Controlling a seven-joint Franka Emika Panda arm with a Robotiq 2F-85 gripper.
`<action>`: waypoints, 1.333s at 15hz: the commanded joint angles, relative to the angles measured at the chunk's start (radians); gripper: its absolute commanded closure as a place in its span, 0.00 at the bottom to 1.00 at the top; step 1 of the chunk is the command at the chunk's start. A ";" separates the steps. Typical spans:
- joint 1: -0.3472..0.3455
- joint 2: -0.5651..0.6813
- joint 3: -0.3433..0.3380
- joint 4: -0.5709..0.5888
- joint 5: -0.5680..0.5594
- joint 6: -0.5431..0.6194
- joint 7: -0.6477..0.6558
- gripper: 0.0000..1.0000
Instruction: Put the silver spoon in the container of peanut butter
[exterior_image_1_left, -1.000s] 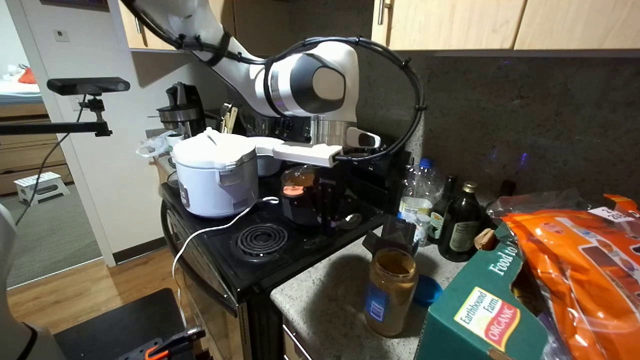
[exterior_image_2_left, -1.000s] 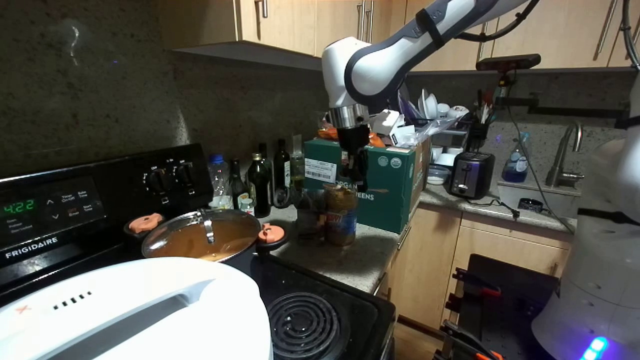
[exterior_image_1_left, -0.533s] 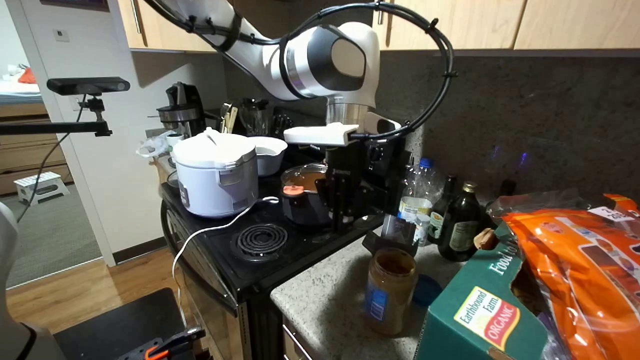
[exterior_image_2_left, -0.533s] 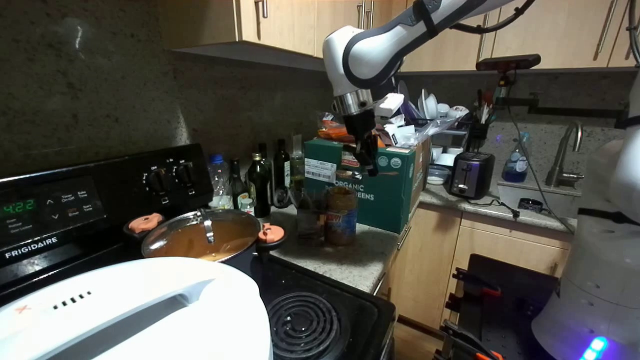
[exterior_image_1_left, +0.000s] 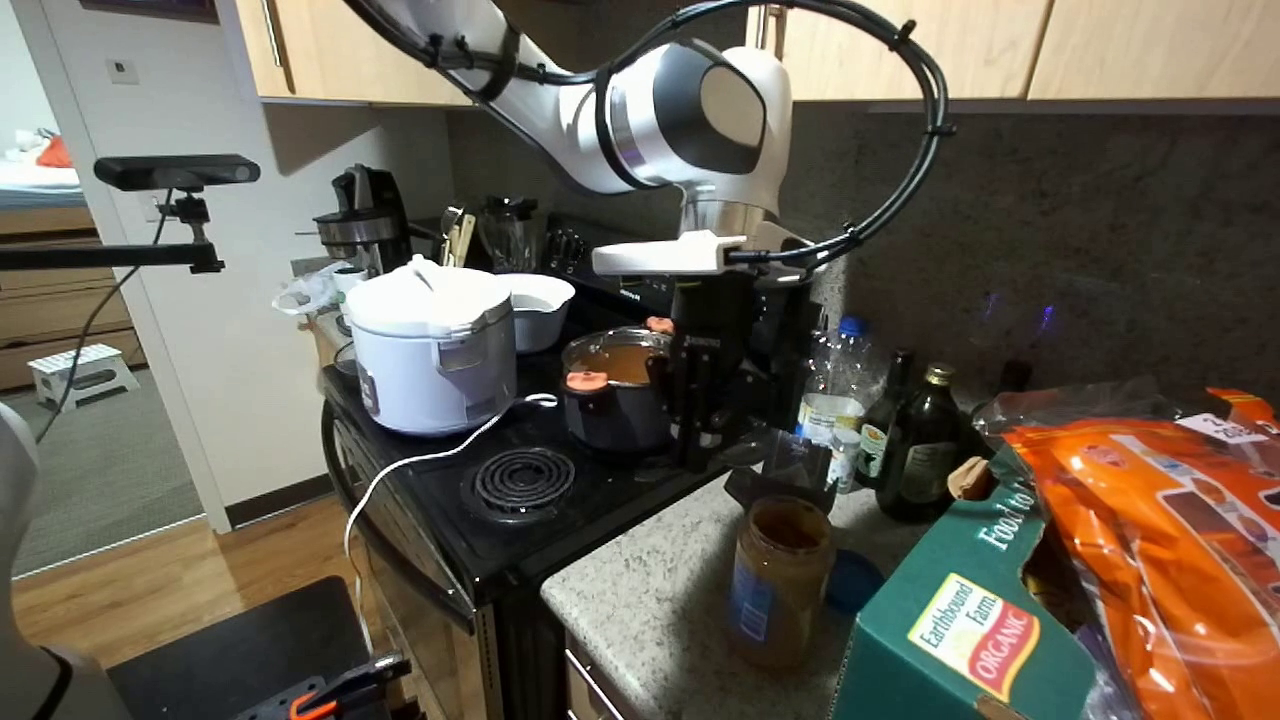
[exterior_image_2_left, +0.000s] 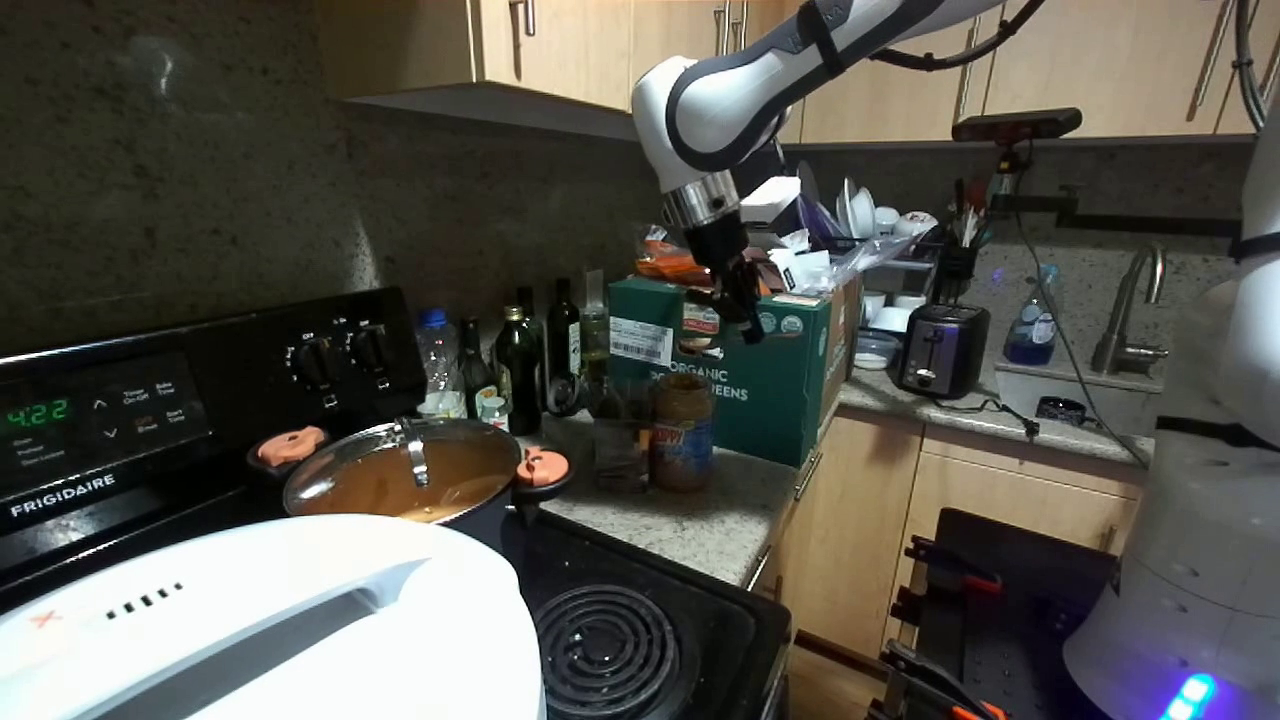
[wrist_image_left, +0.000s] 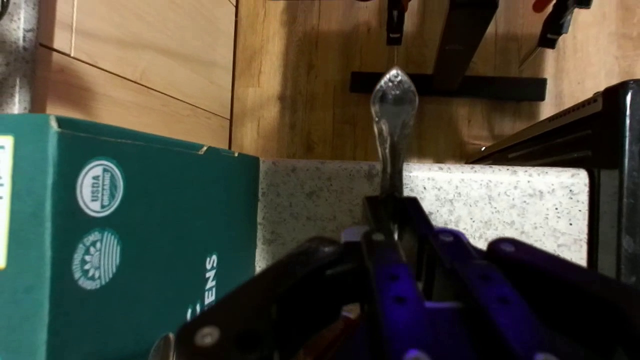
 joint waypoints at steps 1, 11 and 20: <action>-0.003 0.057 -0.007 0.067 -0.017 -0.067 0.021 0.95; 0.000 0.142 -0.017 0.132 -0.018 -0.097 0.010 0.95; -0.003 0.182 -0.023 0.132 -0.023 -0.088 0.009 0.95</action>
